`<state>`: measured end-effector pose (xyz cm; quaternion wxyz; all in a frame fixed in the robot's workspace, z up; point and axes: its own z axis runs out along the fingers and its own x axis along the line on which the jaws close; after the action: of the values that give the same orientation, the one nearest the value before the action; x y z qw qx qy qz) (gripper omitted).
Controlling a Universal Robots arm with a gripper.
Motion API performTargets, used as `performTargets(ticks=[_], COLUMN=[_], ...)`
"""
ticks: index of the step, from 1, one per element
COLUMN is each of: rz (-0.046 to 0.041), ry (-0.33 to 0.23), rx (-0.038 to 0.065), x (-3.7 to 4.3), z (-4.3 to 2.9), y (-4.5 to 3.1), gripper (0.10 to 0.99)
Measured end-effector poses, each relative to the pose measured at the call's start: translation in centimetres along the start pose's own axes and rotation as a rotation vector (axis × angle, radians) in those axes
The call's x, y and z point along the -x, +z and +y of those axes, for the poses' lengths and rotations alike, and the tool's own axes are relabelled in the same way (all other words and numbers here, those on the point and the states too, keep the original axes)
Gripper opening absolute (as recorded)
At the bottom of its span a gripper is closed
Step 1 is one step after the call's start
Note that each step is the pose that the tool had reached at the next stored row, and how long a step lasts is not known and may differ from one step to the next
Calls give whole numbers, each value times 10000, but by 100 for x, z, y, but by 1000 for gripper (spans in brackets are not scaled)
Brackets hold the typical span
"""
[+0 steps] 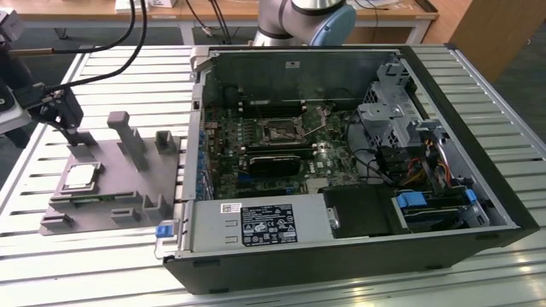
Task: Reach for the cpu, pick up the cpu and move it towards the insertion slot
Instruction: 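Pick up the cpu and move it towards the insertion slot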
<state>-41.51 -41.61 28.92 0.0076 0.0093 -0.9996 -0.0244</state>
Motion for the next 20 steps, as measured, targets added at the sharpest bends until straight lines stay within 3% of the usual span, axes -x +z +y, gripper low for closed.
performTargets(ticks=[7, 20], rz=[1, 44], ry=[-1, -227], rx=[57, 55], x=[-4, -2], z=[-13, -33], y=[123, 377], gripper=[776, 776])
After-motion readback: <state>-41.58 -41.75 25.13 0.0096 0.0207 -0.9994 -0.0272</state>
